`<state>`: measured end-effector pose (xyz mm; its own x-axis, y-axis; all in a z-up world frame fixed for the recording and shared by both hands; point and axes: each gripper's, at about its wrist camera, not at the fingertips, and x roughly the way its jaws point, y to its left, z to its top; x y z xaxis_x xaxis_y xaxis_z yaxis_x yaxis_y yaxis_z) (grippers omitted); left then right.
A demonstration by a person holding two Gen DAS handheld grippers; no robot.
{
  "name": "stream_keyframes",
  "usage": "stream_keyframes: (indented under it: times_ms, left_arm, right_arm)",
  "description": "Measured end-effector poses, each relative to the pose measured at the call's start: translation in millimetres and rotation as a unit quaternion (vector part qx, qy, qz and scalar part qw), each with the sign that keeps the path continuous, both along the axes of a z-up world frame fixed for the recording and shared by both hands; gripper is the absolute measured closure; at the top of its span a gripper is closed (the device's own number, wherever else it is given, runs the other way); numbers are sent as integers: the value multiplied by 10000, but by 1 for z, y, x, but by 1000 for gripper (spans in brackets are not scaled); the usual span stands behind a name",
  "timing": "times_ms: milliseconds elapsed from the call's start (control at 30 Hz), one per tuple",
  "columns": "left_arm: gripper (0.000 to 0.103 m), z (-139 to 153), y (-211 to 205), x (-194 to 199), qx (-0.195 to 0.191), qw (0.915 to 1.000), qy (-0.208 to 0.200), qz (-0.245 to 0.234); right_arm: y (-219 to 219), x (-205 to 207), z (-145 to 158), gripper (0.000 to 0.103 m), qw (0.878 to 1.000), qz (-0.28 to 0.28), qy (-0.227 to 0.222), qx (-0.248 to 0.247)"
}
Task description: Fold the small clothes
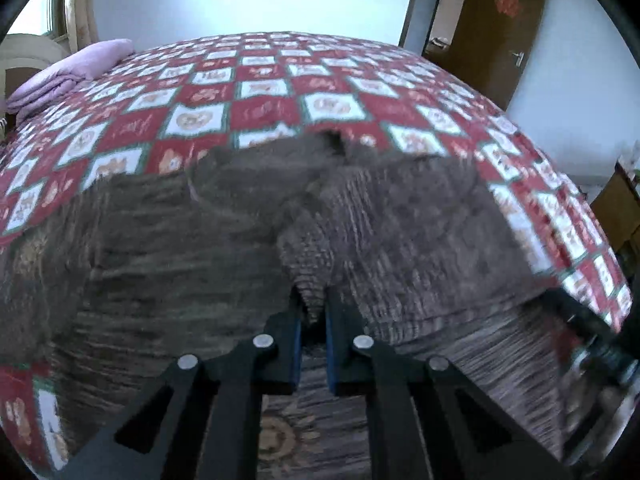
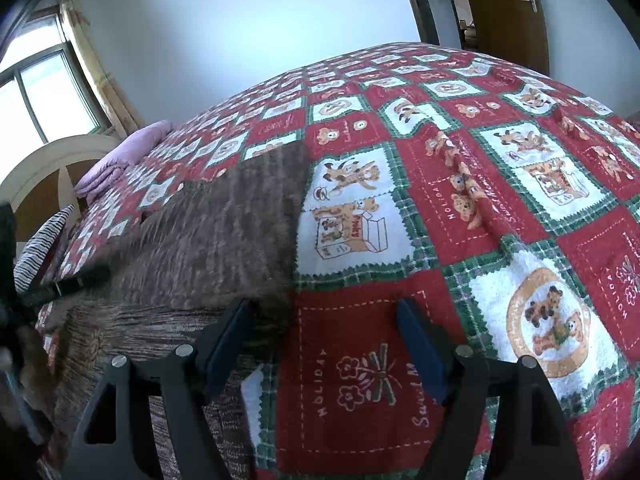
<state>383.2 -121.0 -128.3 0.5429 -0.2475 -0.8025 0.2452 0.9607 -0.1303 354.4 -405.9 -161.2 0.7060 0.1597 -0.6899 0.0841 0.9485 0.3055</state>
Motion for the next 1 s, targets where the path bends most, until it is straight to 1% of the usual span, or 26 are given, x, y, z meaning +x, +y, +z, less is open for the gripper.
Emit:
stream_keyframes:
  times_ms: [67,100,133,167,200,233,300,367,467,500,533,567,600,667,733,767,800,833,867,900,933,967,1000]
  left_arm:
    - [90,-12,0,1,-2,9999,122,-36]
    - [85,-14,1,-1,31,10000,84,8]
    - [70,-12,2,-2,40,10000,-5,65]
    - [58,-11,4,-1,111,9998,-38,153]
    - [37,-9,7,1,112,9997,-7,207]
    - [34,-7,13,3,17,9996,1,288]
    - [34,3,30,8,-395,9981,-112,465]
    - [34,12,47,19,-846,9947,-69,581]
    - [34,8,55,48,-1357,9888,308,540]
    - [42,5,54,55,-1376,9883,387,532]
    - [60,3,51,61,-1347,9884,435,553]
    - [64,0,46,68,-1251,9894,460,573]
    - [65,-3,40,71,-1102,9914,470,530]
    - [65,-9,22,76,-642,9959,443,450]
    - [65,-13,10,75,-284,9984,279,393]
    - [66,-12,1,72,-59,9994,106,313]
    - [80,-10,-2,70,9,9998,25,186]
    - [98,-9,-2,69,4,10000,14,67]
    - [98,-6,-4,66,34,10000,11,-23]
    - [99,-1,-3,63,53,9999,-85,-38]
    - [99,7,-3,56,147,9994,-298,-49]
    - [99,13,-2,52,293,9984,-486,-33]
    - [99,17,-1,50,527,9964,-662,6]
  right_arm:
    - [0,0,0,27,10000,3,3,12]
    - [0,0,-1,27,10000,2,1,20]
    - [0,0,-1,27,10000,1,1,33]
    - [0,0,-1,27,10000,-1,4,38]
    - [0,0,-1,27,10000,-1,5,32]
    - [0,0,-1,27,10000,1,8,20]
    - [1,0,-2,26,10000,8,15,7]
    - [2,1,-2,25,10000,20,29,-26]
    - [5,2,-2,23,9999,35,63,-116]
    - [7,2,-2,23,9998,44,75,-163]
    - [7,3,-2,23,9998,49,82,-193]
    - [8,3,-2,23,9997,51,86,-212]
    - [8,3,-2,22,9997,54,88,-214]
    - [8,3,-2,22,9997,52,89,-204]
    - [8,3,-2,22,9997,51,91,-218]
    - [8,3,-2,22,9997,50,93,-222]
    - [9,3,-2,22,9997,53,99,-236]
    - [9,3,-2,22,9996,56,104,-244]
    - [9,3,-2,22,9996,61,108,-251]
    - [9,4,-2,21,9996,66,112,-256]
    - [9,4,-2,21,9996,63,110,-251]
    - [10,4,-2,21,9996,66,112,-249]
    - [10,4,-2,21,9996,67,114,-251]
